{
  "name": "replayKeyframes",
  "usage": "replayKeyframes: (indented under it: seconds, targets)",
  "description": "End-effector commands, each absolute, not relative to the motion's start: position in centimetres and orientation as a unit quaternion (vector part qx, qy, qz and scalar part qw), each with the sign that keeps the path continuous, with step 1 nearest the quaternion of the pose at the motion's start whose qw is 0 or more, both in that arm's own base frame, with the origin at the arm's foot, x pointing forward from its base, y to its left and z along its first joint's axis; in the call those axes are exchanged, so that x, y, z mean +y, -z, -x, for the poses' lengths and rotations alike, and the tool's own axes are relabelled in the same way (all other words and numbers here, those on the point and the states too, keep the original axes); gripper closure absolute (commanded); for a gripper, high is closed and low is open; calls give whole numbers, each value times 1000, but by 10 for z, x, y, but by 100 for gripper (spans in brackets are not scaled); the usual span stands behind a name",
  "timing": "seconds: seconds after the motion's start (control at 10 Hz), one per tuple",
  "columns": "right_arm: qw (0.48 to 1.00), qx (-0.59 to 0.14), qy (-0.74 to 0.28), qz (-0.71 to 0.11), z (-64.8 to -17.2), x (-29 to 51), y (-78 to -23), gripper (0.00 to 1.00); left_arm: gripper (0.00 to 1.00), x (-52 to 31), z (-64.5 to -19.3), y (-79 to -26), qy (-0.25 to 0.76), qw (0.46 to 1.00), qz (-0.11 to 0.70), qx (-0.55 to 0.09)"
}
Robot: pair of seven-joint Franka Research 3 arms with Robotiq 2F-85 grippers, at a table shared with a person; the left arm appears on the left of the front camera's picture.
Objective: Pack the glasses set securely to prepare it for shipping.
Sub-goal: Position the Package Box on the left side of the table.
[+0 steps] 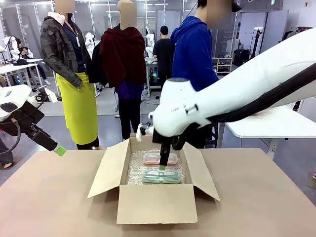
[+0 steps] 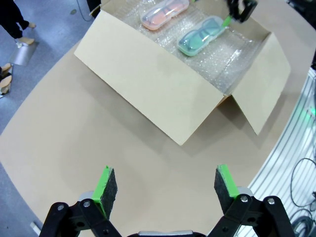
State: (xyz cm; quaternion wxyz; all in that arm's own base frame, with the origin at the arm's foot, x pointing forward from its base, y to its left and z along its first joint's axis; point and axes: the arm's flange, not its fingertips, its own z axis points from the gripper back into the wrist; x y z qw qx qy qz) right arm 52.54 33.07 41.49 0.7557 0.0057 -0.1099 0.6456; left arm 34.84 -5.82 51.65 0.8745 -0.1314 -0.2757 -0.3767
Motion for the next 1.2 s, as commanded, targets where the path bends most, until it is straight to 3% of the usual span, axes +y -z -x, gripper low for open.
replayKeyframes:
  seconds: [0.0,0.6,0.7,1.1]
  targets:
    - [767,-144,-625,-33,-496,282,-446,0,0,-57,-349,-517,379,872,137,-280]
    - [888,-237,-386,-78,-397,97,-480,0,0,-57,-349,-517,379,872,137,-280]
    - [882,-274,-371,-99,-382,74,-483,0,0,-57,-349,-517,379,872,137,-280]
    - [897,-251,-344,-115,-374,39,-479,0,0,-57,-349,-517,379,872,137,-280]
